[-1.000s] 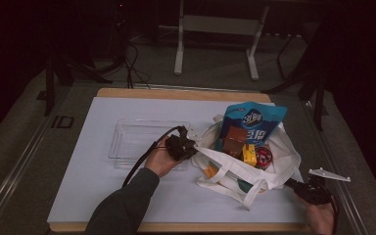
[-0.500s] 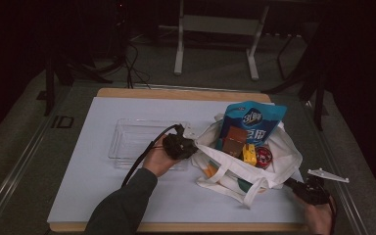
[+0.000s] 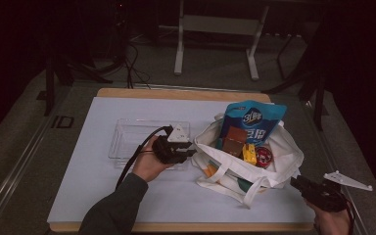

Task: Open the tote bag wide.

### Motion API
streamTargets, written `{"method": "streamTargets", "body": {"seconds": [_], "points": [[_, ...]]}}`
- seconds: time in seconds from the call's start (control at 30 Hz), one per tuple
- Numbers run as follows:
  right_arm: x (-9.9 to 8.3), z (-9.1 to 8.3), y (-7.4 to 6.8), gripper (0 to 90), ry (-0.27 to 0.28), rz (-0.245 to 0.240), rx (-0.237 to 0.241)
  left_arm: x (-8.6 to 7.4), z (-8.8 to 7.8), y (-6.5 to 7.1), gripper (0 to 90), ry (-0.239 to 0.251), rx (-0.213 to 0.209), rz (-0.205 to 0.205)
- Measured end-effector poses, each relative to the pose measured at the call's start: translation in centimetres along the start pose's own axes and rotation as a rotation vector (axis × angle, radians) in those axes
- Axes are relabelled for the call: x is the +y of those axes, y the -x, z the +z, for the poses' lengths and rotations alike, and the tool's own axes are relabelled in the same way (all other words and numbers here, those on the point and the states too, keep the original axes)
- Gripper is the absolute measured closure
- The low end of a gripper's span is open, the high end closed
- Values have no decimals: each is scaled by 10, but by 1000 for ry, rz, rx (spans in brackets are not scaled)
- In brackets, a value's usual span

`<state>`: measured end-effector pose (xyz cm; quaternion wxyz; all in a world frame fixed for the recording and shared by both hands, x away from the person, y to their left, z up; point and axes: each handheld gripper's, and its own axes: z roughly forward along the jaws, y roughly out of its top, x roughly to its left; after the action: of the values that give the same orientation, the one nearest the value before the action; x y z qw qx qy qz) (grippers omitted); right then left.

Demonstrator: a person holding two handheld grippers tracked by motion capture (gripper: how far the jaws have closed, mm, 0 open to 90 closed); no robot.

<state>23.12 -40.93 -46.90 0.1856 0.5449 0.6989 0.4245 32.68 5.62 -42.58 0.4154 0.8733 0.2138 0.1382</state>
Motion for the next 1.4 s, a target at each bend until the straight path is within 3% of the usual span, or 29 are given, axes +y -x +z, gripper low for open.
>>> {"method": "streamTargets", "body": {"seconds": [0.13,0.3,0.47,0.57,0.7,0.77,0.87,1.03,1.27,1.4], "points": [[8,-4,-3,600,36,-3,-12,4,-9,7,706,48,-31,25],[18,-2,-5,590,57,5,-18,15,-8,16,699,87,-59,49],[27,3,0,587,73,28,-64,28,6,26,698,83,-78,85],[33,3,6,617,106,65,-60,35,19,33,710,58,-61,113],[41,7,7,670,105,55,-62,37,37,37,759,56,-52,100],[44,11,7,740,97,42,-65,36,45,40,793,57,-52,89],[44,17,8,802,78,34,-87,34,58,44,821,21,-52,98],[40,23,12,831,52,30,-100,25,79,50,863,-66,-30,106],[34,36,25,852,30,72,-94,14,96,48,892,-117,-23,94],[33,45,28,859,10,71,-103,9,103,46,895,-143,-10,85]]}}
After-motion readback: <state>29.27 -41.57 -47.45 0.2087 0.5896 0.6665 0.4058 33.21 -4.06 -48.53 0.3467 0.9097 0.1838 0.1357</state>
